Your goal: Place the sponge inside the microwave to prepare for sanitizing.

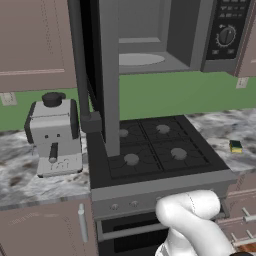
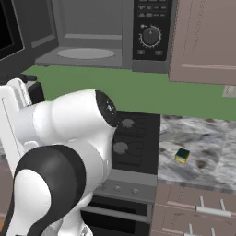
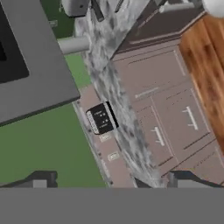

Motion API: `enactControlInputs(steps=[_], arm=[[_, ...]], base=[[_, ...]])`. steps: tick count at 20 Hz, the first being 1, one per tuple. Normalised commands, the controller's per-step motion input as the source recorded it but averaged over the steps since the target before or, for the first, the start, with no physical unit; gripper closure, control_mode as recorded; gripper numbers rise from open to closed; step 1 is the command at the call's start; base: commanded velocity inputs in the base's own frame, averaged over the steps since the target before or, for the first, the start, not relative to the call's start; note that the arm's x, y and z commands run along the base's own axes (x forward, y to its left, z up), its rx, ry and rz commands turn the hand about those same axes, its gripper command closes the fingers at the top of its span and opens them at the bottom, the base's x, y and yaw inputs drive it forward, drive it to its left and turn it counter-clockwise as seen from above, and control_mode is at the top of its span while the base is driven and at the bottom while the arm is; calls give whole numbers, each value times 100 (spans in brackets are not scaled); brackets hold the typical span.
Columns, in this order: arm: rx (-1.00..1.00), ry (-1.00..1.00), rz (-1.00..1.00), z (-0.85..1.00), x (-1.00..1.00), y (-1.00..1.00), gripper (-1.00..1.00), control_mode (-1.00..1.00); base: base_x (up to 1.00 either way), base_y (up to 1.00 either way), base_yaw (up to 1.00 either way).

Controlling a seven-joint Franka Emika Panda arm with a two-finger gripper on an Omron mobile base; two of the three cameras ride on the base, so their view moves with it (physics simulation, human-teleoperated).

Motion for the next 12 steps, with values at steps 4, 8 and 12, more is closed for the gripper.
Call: enactControlInputs(steps=[4,8,12], arm=[[38,18,14,-41,14,37,-100,-100],[32,0,2,13,25,23,-100,-100],[19,-1,0,28,28,34,-100,-100]], base=[[0,0,0],[0,0,0],[0,0,0]])
